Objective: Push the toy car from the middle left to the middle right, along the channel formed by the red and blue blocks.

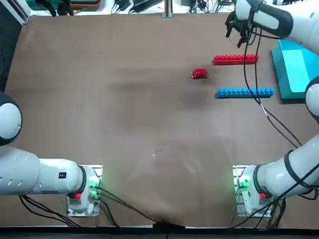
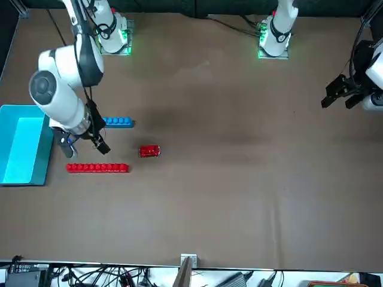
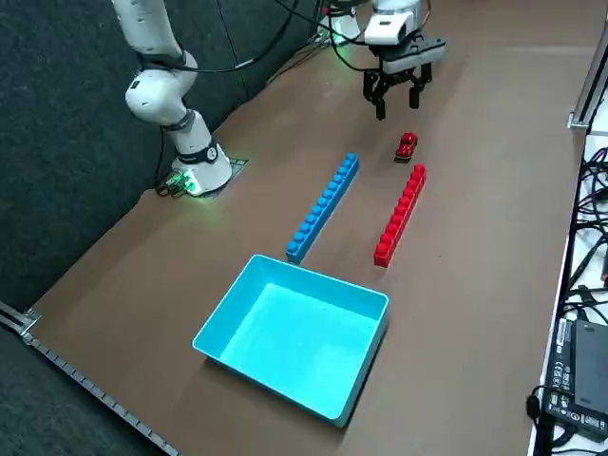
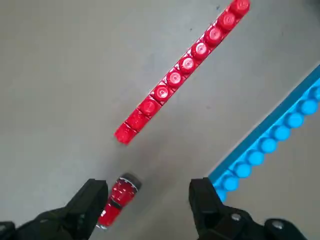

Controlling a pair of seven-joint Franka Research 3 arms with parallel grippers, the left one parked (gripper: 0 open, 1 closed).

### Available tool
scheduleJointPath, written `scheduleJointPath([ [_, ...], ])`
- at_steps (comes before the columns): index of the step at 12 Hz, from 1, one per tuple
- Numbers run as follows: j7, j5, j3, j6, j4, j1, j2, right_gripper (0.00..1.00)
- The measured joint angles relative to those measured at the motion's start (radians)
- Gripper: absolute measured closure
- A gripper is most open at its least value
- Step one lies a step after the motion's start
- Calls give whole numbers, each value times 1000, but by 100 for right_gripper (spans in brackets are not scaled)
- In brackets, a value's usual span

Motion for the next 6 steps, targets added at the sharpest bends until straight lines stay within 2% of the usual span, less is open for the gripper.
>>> scheduleJointPath([
  [6, 217, 0, 0, 224, -113, 42, 51, 0],
])
